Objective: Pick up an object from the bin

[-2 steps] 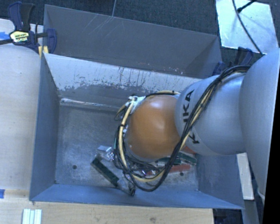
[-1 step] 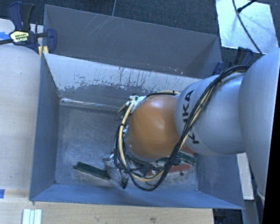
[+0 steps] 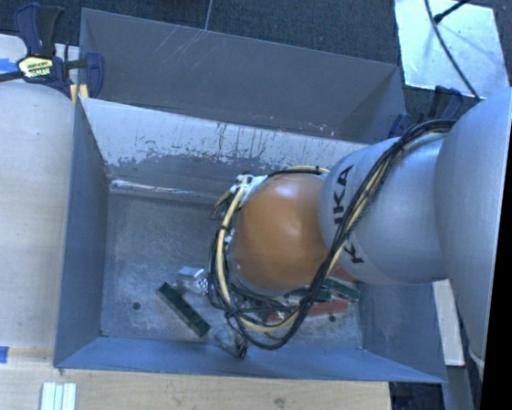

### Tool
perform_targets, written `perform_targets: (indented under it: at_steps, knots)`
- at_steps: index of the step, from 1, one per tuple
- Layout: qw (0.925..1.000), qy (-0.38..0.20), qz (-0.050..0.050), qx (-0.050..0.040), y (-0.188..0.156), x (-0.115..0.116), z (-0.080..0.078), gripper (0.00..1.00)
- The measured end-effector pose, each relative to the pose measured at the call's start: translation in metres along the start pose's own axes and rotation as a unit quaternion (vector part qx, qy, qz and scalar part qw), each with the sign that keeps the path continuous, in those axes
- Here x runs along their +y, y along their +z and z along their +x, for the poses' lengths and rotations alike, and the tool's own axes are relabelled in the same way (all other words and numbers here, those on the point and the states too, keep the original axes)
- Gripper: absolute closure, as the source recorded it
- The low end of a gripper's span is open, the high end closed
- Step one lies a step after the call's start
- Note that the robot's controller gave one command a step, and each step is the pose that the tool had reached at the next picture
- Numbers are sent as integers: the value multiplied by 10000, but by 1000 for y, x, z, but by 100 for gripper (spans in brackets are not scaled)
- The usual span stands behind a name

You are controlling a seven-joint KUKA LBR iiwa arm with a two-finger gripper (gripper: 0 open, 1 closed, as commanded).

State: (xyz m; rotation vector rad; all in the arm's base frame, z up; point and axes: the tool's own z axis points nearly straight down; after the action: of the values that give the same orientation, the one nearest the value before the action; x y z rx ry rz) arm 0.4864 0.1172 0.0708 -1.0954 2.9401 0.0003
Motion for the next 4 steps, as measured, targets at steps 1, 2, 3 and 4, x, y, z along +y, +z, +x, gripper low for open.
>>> perform_targets:
  at_steps: [1,2,3,4]
  knots:
    - [9962,865,-1,-5,1,-14,-9,0]
    - [9914,-1312,0,11,1,56,-90,0]
    - [9915,-1300,-7,6,1,56,-90,100]
    - [9916,-1295,3,29,1,55,-88,0]
